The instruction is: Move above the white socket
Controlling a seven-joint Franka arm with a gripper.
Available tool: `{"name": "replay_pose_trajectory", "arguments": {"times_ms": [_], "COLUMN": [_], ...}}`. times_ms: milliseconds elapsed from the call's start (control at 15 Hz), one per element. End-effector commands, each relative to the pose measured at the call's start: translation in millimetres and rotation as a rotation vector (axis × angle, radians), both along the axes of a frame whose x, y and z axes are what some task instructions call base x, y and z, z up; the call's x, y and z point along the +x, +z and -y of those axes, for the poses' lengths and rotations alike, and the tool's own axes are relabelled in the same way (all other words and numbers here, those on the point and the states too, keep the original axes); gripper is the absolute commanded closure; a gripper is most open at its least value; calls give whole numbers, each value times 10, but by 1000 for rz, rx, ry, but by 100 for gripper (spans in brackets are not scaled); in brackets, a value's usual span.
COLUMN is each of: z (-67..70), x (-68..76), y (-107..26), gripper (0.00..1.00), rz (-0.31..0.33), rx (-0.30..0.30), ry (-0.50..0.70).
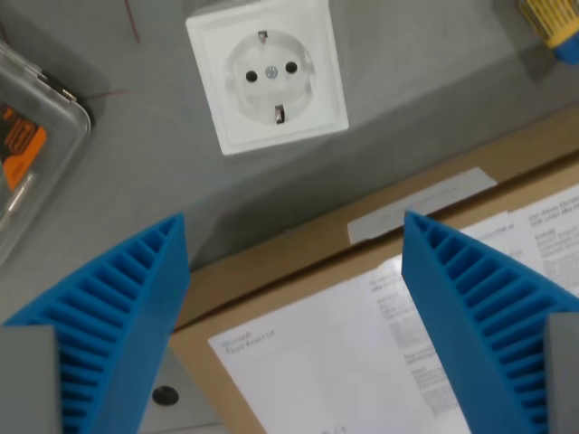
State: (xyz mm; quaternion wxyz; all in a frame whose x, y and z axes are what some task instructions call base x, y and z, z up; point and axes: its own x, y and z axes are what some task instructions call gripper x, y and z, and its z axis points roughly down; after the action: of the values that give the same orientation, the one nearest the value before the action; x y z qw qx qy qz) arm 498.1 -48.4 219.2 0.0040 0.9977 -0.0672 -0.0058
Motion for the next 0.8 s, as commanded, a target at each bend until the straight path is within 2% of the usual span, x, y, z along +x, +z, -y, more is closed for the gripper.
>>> {"name": "replay_pose_trajectory", "arguments": {"times_ms": [67, 800], "z": [2, 6], "x": [154, 330], "y": [-54, -213], "gripper": [0, 0], "rz": [-34, -24], "rx": [24, 31], "ry": [95, 143]}}
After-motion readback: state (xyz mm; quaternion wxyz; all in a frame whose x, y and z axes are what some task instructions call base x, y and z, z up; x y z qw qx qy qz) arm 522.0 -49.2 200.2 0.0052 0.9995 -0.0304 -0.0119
